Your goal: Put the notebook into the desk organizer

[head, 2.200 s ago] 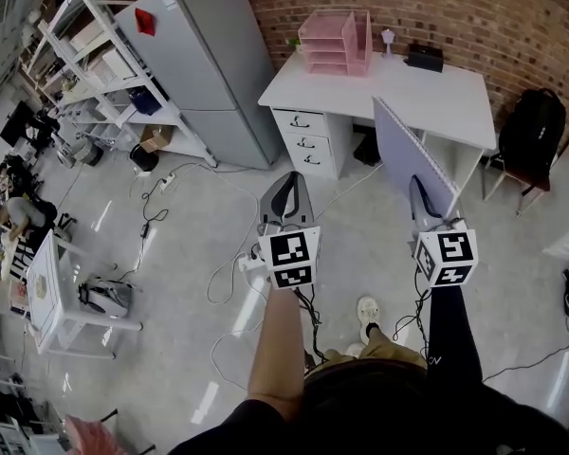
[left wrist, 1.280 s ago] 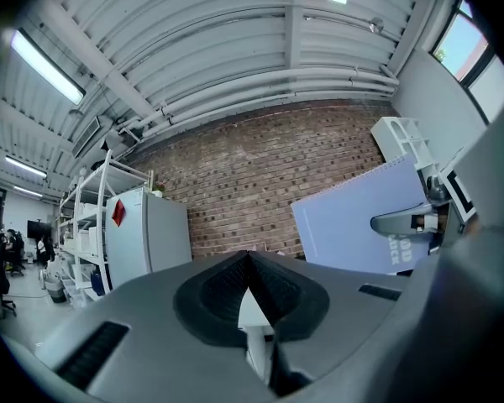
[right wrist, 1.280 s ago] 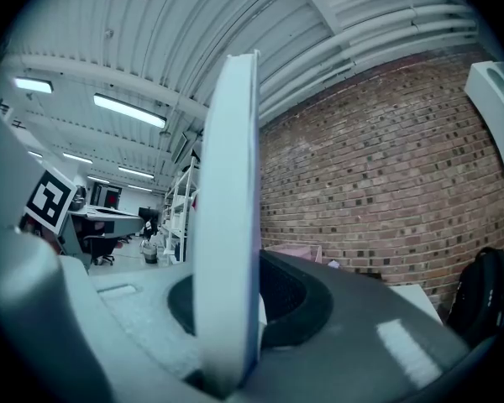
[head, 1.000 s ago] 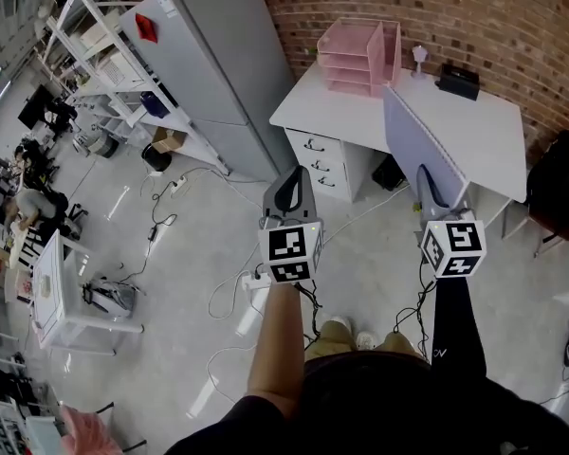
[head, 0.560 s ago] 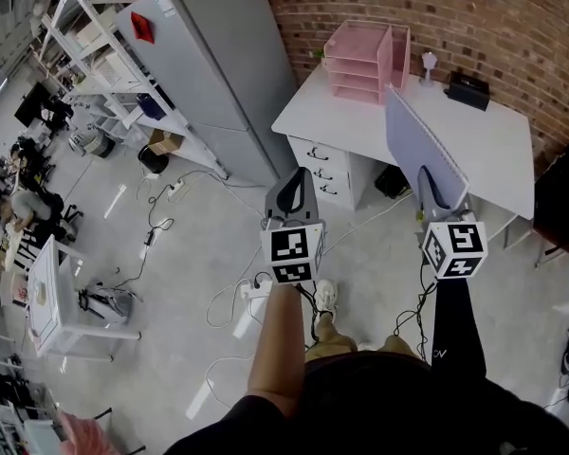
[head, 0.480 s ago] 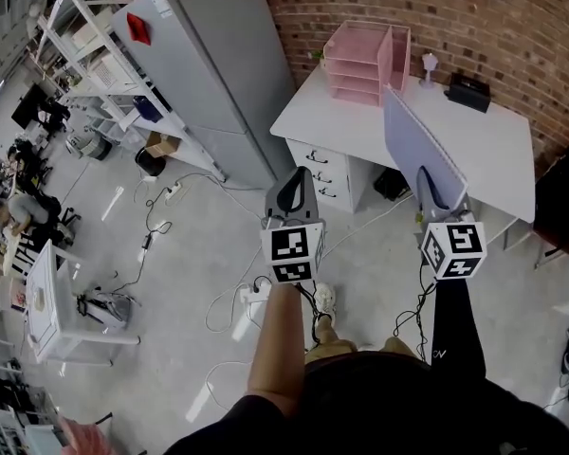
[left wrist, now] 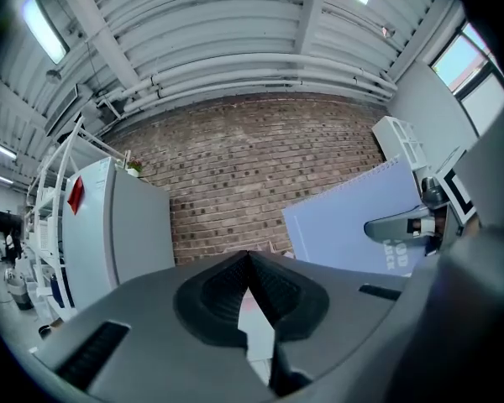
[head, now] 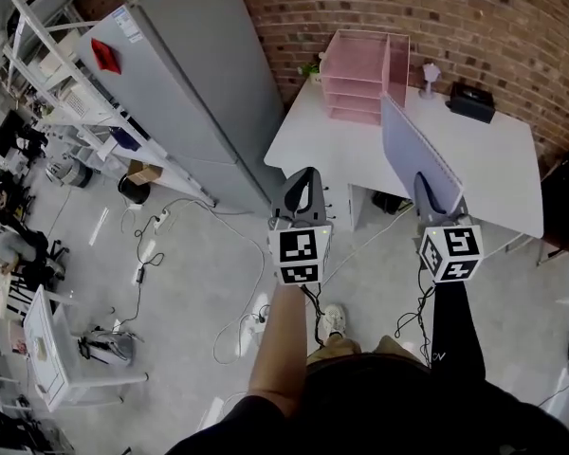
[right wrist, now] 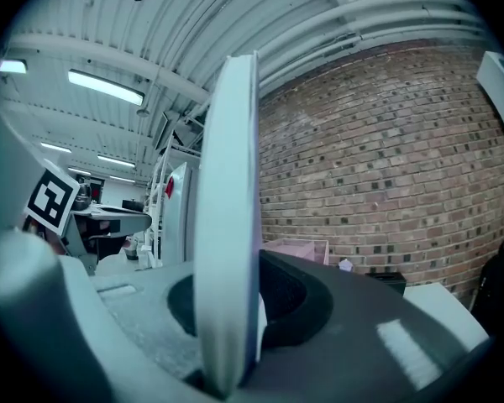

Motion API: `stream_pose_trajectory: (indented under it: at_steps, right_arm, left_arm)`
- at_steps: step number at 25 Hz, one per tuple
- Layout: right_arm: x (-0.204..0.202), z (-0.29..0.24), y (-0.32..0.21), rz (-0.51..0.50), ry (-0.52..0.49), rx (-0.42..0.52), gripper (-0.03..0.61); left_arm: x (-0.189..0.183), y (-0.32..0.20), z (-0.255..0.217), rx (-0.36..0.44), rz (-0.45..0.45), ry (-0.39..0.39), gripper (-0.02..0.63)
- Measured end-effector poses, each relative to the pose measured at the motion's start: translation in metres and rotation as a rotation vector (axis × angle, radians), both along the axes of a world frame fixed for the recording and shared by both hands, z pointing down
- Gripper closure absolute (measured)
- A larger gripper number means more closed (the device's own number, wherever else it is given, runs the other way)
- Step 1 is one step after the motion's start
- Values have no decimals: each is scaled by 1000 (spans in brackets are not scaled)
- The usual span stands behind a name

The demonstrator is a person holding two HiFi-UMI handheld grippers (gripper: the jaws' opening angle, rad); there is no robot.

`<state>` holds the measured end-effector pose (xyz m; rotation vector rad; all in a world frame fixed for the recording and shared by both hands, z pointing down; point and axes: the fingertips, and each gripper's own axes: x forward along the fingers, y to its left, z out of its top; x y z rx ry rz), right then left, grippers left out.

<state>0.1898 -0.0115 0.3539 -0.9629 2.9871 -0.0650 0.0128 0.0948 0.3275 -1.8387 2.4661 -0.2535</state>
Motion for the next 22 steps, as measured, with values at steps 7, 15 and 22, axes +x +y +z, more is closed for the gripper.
stream_pose_trajectory:
  at_steps: [7, 15, 22]
  right_arm:
    - [-72, 10, -31, 42, -2, -35, 538]
    - [-129, 30, -50, 76, -57, -134, 538]
    - [-148, 53, -57, 75, -148, -280, 538]
  left_arm:
    - [-70, -42, 5, -10, 59, 6, 604]
    - [-124, -70, 17, -27, 119, 4, 604]
    - [-143, -79, 35, -35, 141, 41, 604]
